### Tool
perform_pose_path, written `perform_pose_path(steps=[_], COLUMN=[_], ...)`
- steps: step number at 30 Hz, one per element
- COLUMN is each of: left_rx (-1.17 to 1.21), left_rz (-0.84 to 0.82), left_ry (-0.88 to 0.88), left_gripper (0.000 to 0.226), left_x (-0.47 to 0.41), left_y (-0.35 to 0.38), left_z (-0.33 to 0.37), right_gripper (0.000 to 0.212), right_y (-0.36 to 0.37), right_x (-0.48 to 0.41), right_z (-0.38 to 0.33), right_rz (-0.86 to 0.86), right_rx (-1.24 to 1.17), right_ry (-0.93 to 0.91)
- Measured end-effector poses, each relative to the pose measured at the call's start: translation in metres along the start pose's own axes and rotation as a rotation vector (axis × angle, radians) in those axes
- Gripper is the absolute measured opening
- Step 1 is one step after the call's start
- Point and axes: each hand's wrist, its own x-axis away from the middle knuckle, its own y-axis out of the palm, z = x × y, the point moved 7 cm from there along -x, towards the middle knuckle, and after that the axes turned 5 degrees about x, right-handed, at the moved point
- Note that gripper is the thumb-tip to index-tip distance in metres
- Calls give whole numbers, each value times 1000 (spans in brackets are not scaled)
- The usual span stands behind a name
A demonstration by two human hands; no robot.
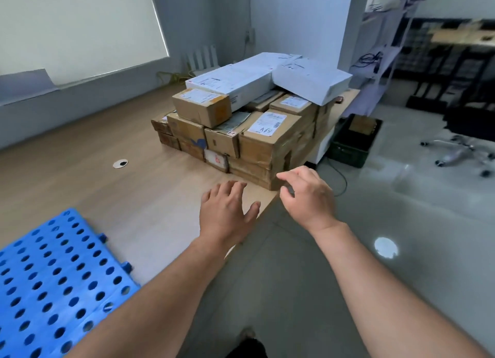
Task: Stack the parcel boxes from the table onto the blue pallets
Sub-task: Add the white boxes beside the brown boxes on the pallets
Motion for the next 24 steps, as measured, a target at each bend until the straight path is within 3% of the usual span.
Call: perform_pose_path(steps=[9, 24], left_rx=[62, 99], left_rz=[-10, 22], left_ry=[101, 73], left_gripper=[50, 54], left_x=[-99, -323], left_y=[52, 105], left_z=[75, 133], right_gripper=[27, 25], right_y=[-3, 56], right_x=[-47, -227], right_z=[103, 250], right_rz=[21, 19], right_rx=[139, 174], right_ry=[57, 48])
